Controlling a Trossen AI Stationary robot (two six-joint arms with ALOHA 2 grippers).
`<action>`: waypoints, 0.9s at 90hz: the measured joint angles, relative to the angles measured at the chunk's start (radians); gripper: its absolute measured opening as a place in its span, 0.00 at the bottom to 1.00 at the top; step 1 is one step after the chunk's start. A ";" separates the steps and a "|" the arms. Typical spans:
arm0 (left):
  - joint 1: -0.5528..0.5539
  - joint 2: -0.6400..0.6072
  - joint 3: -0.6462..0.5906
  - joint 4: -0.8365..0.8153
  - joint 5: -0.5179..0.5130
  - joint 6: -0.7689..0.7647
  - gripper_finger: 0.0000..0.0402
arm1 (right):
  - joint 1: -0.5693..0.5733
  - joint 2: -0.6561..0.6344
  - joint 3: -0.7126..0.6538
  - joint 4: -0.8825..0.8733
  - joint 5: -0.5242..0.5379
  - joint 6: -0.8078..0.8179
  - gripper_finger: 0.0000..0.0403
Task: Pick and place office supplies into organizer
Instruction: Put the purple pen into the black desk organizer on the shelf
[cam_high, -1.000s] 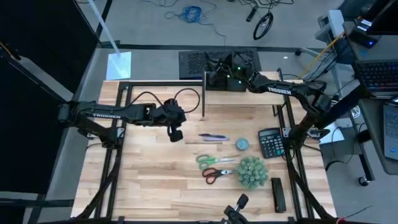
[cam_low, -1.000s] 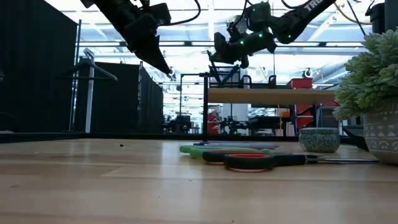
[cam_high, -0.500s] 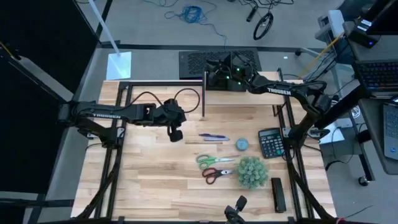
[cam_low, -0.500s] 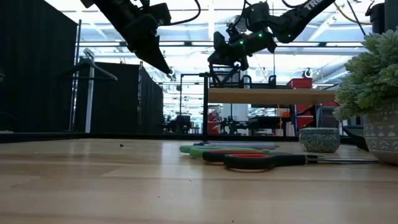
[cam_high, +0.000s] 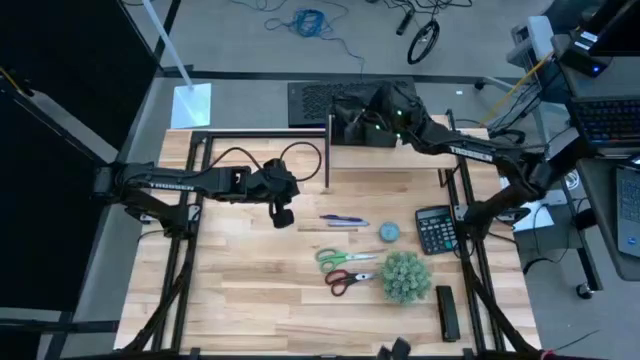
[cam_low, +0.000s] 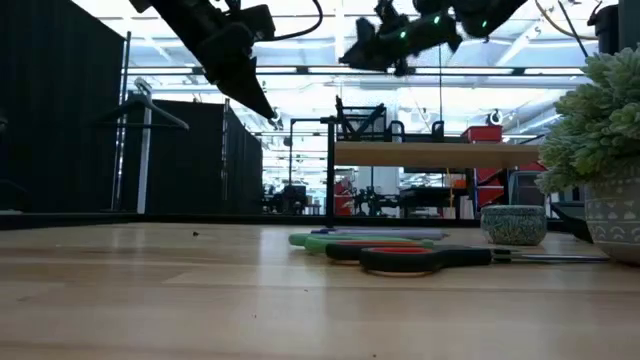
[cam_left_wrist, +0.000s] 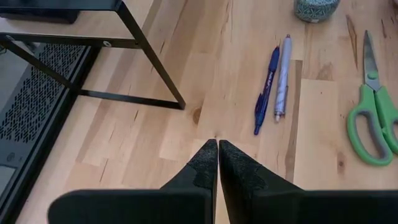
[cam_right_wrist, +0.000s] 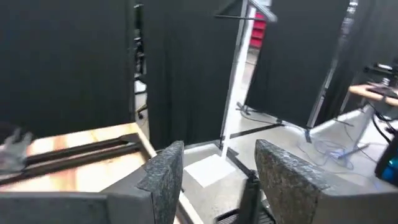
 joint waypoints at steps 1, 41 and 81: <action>0.000 0.000 0.000 0.000 0.000 0.000 0.01 | 0.006 -0.004 0.000 -0.014 0.000 -0.003 0.45; 0.000 0.000 0.000 0.001 0.000 0.000 0.01 | 0.321 -0.002 0.000 -0.686 -0.127 -0.076 0.39; 0.000 0.000 0.000 0.000 0.000 0.000 0.01 | 0.514 0.297 0.000 -0.716 -0.020 -0.051 0.34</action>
